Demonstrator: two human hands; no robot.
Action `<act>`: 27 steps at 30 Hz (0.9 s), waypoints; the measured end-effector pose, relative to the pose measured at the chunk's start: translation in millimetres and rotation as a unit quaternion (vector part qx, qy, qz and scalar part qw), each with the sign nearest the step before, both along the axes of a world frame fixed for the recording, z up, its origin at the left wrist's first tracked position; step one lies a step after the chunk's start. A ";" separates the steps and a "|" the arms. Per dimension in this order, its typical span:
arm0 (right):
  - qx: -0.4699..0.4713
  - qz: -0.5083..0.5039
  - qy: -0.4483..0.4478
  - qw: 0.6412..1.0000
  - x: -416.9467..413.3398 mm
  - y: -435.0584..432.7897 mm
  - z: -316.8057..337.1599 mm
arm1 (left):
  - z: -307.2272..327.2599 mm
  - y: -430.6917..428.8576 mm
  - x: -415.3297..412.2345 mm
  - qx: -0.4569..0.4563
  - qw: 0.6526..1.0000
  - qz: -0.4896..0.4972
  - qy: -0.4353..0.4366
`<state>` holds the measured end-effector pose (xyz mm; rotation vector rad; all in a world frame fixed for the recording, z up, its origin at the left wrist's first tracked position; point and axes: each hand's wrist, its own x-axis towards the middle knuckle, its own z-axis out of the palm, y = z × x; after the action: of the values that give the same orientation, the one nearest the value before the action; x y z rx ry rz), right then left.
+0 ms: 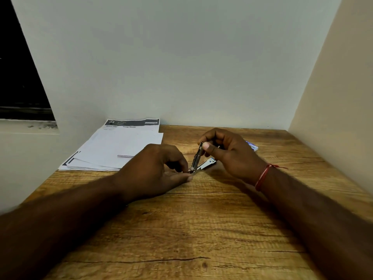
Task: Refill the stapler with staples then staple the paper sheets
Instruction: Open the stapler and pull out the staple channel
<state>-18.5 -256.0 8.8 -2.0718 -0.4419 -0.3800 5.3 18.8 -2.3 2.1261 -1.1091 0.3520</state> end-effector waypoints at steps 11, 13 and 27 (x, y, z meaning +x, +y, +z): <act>0.007 -0.018 -0.020 1.000 -5.5 3.1 4.0 | -5.8 -2.4 3.4 -0.005 0.997 0.055 0.056; 0.009 -0.012 -0.034 0.999 -7.2 5.5 4.2 | -5.4 -3.0 2.8 -0.014 0.996 0.057 0.068; -0.118 -0.077 -0.059 0.988 -10.1 11.5 4.8 | -4.2 -4.4 4.1 -0.004 0.995 0.069 0.065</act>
<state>-28.6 -244.6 13.7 -2.3297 -0.4134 -0.5684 9.4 14.4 -6.5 2.1912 -0.8880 0.2780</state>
